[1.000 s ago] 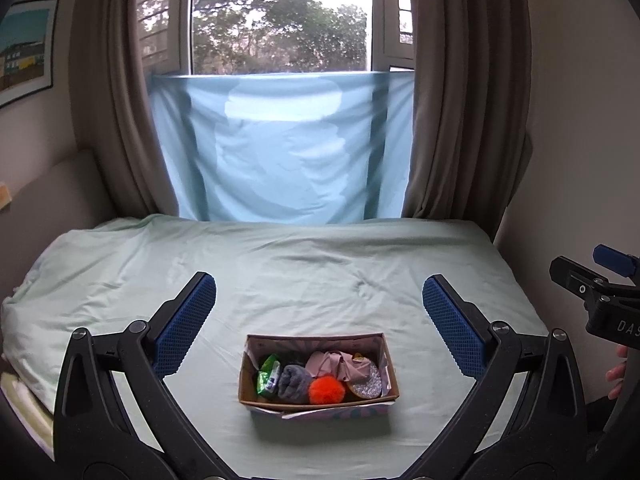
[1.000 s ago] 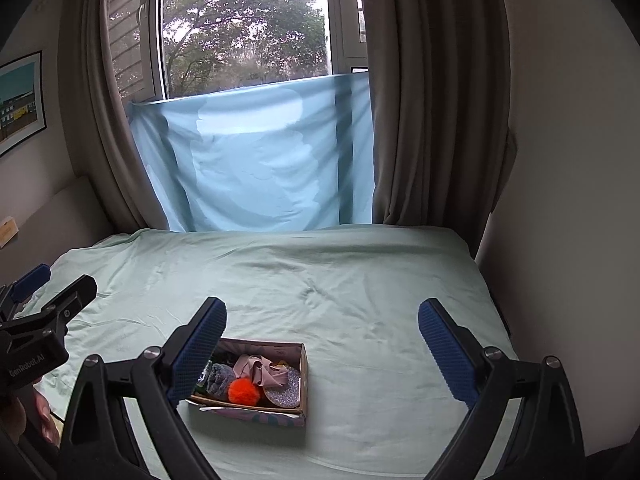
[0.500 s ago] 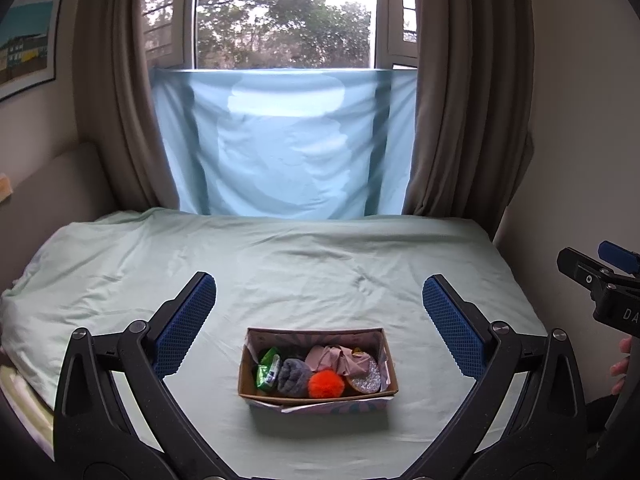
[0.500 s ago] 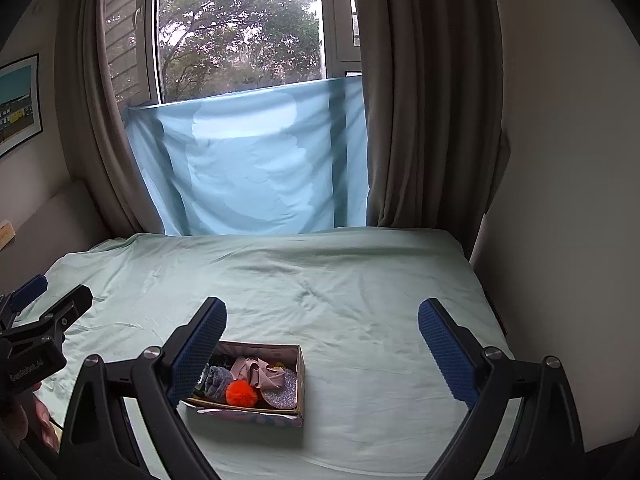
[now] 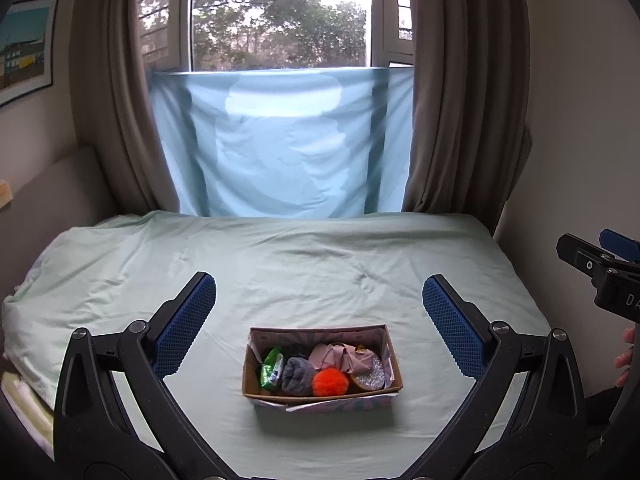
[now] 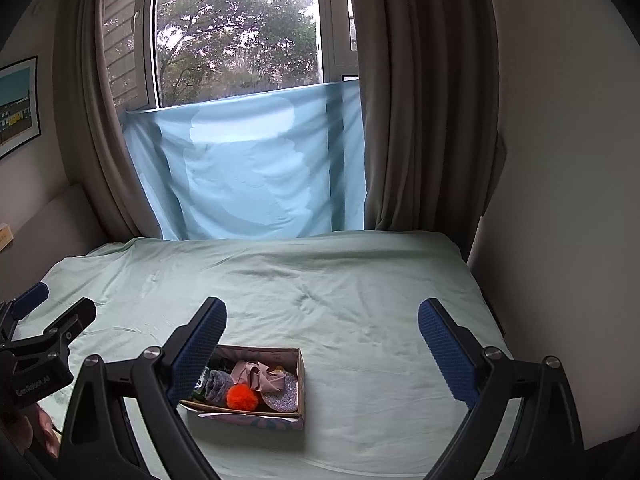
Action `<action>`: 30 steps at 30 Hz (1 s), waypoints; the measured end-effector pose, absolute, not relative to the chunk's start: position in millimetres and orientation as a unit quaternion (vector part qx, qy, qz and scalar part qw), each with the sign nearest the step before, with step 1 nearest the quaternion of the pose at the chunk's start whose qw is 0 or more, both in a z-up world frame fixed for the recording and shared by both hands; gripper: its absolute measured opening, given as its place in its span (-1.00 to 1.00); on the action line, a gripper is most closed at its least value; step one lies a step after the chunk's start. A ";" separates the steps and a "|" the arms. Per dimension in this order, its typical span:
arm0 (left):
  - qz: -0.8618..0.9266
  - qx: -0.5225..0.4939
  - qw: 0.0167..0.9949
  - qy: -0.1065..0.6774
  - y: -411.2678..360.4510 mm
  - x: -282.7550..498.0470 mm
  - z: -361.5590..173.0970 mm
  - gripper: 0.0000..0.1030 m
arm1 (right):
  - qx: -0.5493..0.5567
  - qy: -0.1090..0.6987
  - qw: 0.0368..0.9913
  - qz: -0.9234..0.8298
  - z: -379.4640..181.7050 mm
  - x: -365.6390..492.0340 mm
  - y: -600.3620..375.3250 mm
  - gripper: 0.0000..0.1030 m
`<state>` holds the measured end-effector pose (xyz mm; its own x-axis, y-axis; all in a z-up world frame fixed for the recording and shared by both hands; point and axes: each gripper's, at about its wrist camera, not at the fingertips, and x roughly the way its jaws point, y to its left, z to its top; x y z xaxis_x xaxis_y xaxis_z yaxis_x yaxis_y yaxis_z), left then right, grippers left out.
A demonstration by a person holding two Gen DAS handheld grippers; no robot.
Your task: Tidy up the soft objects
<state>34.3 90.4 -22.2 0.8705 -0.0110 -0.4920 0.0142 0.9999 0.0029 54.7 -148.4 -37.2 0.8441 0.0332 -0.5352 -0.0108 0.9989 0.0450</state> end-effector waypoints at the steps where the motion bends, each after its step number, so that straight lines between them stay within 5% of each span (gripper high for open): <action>1: -0.007 0.003 0.967 0.254 90.8 34.1 -22.2 1.00 | 0.020 0.279 0.960 0.011 -36.9 54.4 -148.1 0.86; 30: -0.018 -0.015 0.972 0.232 85.1 42.6 -20.9 1.00 | 0.026 0.300 0.954 0.006 -42.9 63.7 -145.8 0.86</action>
